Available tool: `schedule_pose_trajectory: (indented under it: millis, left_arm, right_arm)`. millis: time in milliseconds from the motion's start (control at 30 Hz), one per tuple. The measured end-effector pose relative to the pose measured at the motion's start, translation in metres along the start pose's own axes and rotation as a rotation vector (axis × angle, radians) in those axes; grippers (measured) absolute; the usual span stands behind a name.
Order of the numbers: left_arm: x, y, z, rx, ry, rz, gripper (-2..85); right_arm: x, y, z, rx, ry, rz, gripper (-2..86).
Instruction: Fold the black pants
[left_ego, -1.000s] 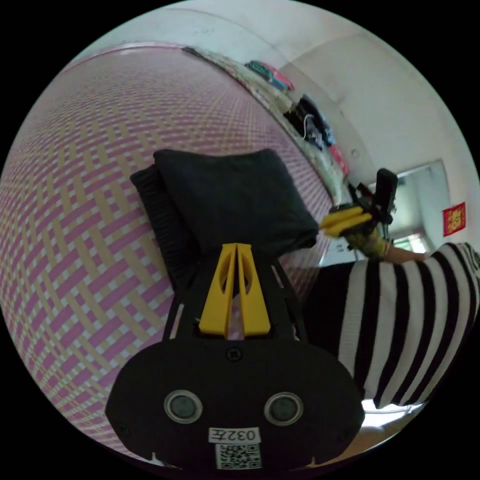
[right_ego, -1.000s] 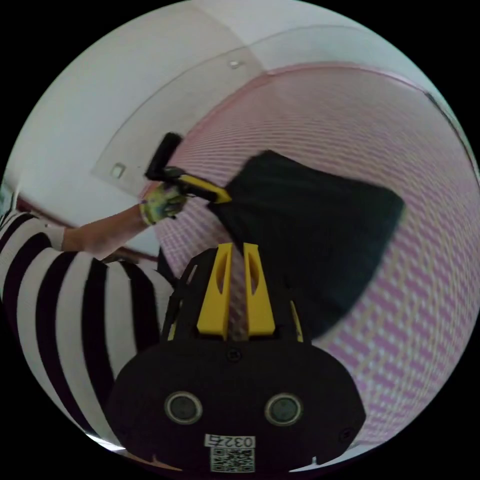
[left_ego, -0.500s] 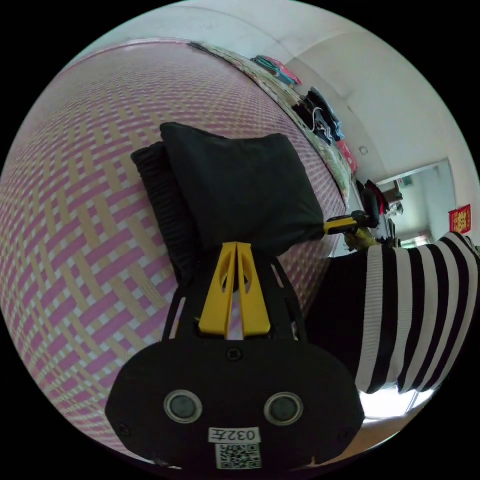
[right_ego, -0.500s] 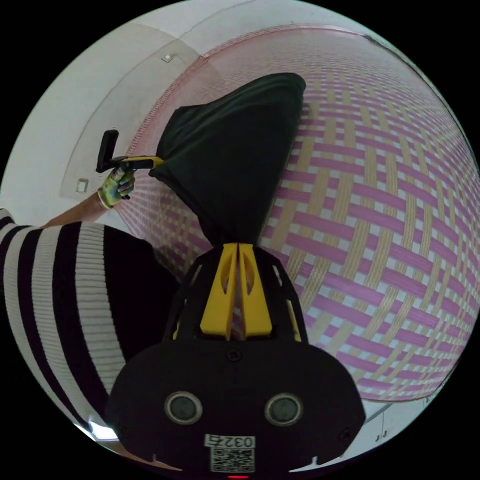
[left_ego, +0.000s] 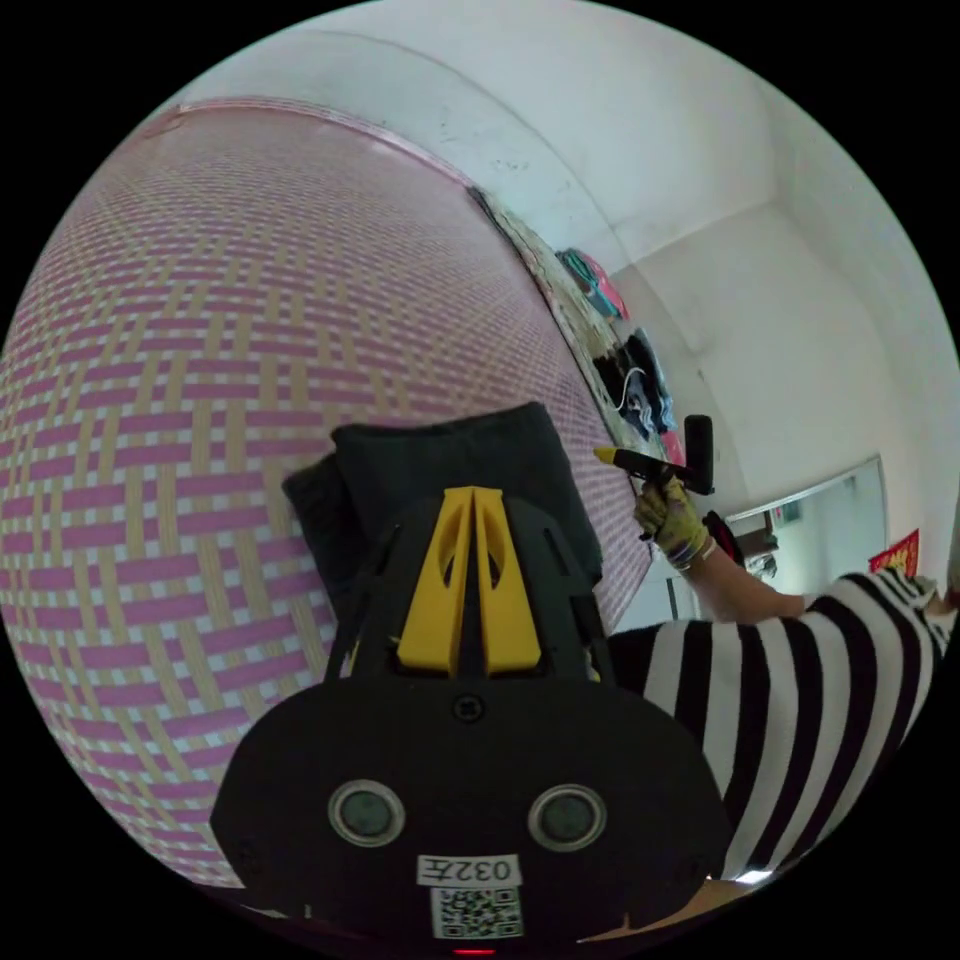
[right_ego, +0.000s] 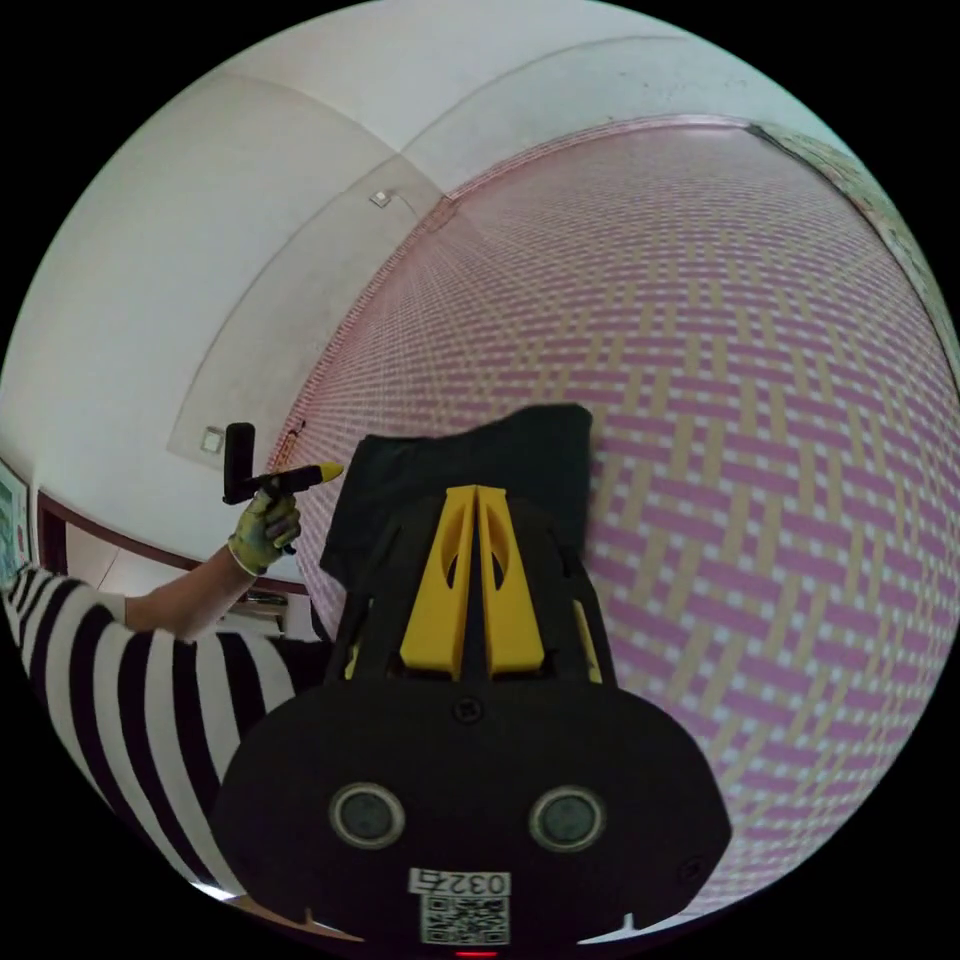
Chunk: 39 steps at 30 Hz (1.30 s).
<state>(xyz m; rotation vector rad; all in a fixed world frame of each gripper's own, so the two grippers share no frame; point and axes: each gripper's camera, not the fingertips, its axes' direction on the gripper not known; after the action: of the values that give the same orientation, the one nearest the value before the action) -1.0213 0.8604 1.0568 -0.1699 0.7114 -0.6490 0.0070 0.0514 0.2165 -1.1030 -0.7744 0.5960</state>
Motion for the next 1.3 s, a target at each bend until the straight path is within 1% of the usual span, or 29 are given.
schedule_pose_trajectory:
  millis: [100, 133, 167, 233, 333, 367, 433, 500, 567, 600, 633, 700, 733, 800, 867, 1000, 1033, 1067, 1100, 1133, 1167, 1233, 1267, 1300]
  left_arm:
    - [-0.023, -0.027, 0.013, -0.042, -0.071, -0.074, -0.9]
    - [-0.035, -0.032, 0.022, -0.092, -0.113, -0.112, -0.9]
    - [-0.046, -0.034, 0.031, -0.145, -0.117, -0.119, -1.0]
    - [-0.055, -0.034, 0.036, -0.16, -0.108, -0.11, -1.0]
    - [-0.071, -0.04, 0.035, -0.147, -0.031, -0.152, -1.0]
    - [-0.071, -0.041, 0.034, -0.141, -0.02, -0.134, -1.0]
    - [-0.061, -0.039, 0.026, -0.105, -0.011, -0.086, -0.9]
    - [-0.045, -0.028, 0.014, -0.058, 0.059, -0.012, -0.9]
    - [-0.022, -0.007, 0.006, -0.048, 0.187, 0.084, -0.9]
    - [-0.017, -0.001, 0.007, -0.067, 0.196, 0.108, -0.9]
    - [-0.007, 0.012, 0.011, -0.129, 0.179, 0.147, -0.9]
    - [-0.004, 0.031, 0.02, -0.21, 0.1, 0.153, -0.9]
    - [-0.01, 0.042, 0.025, -0.233, 0.058, 0.115, -0.9]
    - [-0.025, 0.051, 0.024, -0.181, 0.11, 0.032, -0.9]
    - [-0.031, 0.052, 0.026, -0.17, 0.129, 0.04, -0.9]
    - [-0.039, 0.04, 0.021, -0.175, 0.191, 0.003, -0.8]
    - [-0.039, 0.037, 0.01, -0.123, 0.2, -0.012, -0.7]
    - [-0.044, 0.037, -0.006, -0.039, 0.213, -0.059, -0.4]
    - [-0.049, 0.037, -0.014, 0.001, 0.221, -0.097, -0.3]
    - [-0.063, 0.038, -0.026, 0.064, 0.245, -0.181, 0.3]
    - [-0.079, 0.039, -0.033, 0.088, 0.266, -0.27, 1.7]
    - [-0.103, 0.038, -0.034, 0.064, 0.303, -0.38, 4.6]
    - [-0.114, 0.035, -0.031, 0.031, 0.326, -0.422, 6.2]
    - [-0.118, 0.033, -0.029, 0.017, 0.333, -0.431, 7.0]
  right_arm:
    - [0.022, -0.057, 0.026, -0.056, -0.034, 0.069, -1.0]
    - [0.037, -0.074, 0.037, -0.1, -0.008, 0.128, -1.0]
    - [0.051, -0.088, 0.046, -0.149, 0.038, 0.167, -1.0]
    - [0.071, -0.1, 0.055, -0.2, 0.091, 0.193, -1.0]
    - [0.102, -0.109, 0.049, -0.171, -0.017, 0.298, -1.0]
    - [0.108, -0.111, 0.044, -0.149, -0.037, 0.316, -1.0]
    - [0.105, -0.11, 0.028, -0.097, -0.028, 0.286, -1.0]
    - [0.095, -0.103, 0.008, -0.051, -0.058, 0.202, -1.0]
    - [0.08, -0.083, -0.007, -0.07, -0.178, 0.088, -1.0]
    - [0.076, -0.076, -0.008, -0.084, -0.208, 0.056, -1.0]
    - [0.072, -0.063, -0.007, -0.126, -0.253, 0.015, -1.0]
    - [0.076, -0.042, -0.004, -0.178, -0.306, 0.008, -1.0]
    - [0.084, -0.03, 0.001, -0.209, -0.328, 0.026, -1.0]
    - [0.098, -0.015, 0.011, -0.268, -0.252, 0.063, -1.0]
    - [0.114, -0.007, 0.015, -0.265, -0.269, 0.032, -0.9]
    - [0.129, -0.029, 0.009, -0.288, -0.282, 0.037, -0.7]
    - [0.131, -0.04, 0.0, -0.277, -0.299, 0.023, -0.4]
    - [0.135, -0.049, -0.015, -0.227, -0.317, 0.02, 0.2]
    - [0.139, -0.053, -0.023, -0.198, -0.317, 0.03, 0.7]
    - [0.15, -0.061, -0.037, -0.151, -0.31, 0.062, 2.1]
    - [0.165, -0.068, -0.047, -0.124, -0.293, 0.101, 4.2]
    - [0.193, -0.08, -0.053, -0.126, -0.268, 0.185, 6.2]
    - [0.213, -0.086, -0.052, -0.136, -0.289, 0.241, 7.7]
    - [0.222, -0.09, -0.051, -0.142, -0.298, 0.269, 8.5]
